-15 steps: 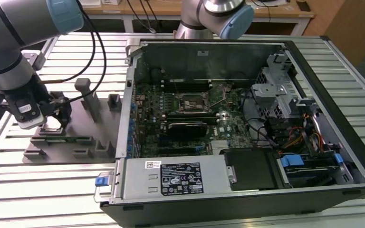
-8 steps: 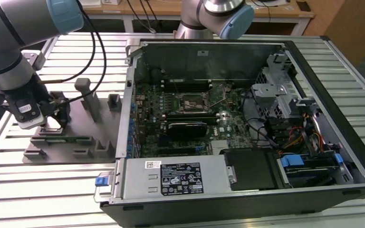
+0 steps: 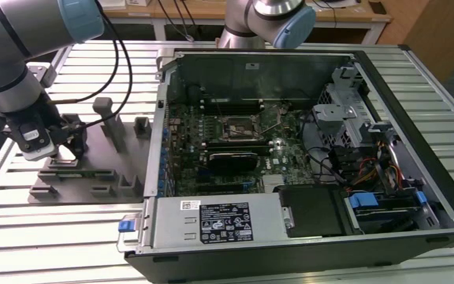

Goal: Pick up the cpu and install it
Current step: 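Pick up the cpu and move it towards the insertion slot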

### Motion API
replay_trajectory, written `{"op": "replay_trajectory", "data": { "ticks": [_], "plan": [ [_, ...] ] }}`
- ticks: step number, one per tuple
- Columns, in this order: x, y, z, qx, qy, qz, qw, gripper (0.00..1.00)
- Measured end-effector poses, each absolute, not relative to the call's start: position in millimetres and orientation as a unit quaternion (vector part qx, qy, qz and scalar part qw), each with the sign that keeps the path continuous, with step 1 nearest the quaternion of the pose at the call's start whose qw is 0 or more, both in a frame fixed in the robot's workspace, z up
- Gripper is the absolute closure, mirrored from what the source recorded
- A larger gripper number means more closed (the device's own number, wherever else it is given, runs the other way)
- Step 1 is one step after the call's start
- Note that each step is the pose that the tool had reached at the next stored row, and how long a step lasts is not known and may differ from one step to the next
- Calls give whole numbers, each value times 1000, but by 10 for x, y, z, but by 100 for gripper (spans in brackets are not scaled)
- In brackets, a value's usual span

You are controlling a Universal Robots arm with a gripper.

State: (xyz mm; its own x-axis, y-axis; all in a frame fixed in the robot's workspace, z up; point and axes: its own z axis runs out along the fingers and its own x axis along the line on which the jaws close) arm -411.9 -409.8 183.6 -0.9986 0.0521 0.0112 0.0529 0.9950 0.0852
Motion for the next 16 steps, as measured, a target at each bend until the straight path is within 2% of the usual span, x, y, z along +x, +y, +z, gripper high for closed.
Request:
{"op": "replay_trajectory", "data": {
  "ticks": [16],
  "plan": [
    [-4120, -4098, 1876, -24, -999, -46, 5, 46]
  ]
}}
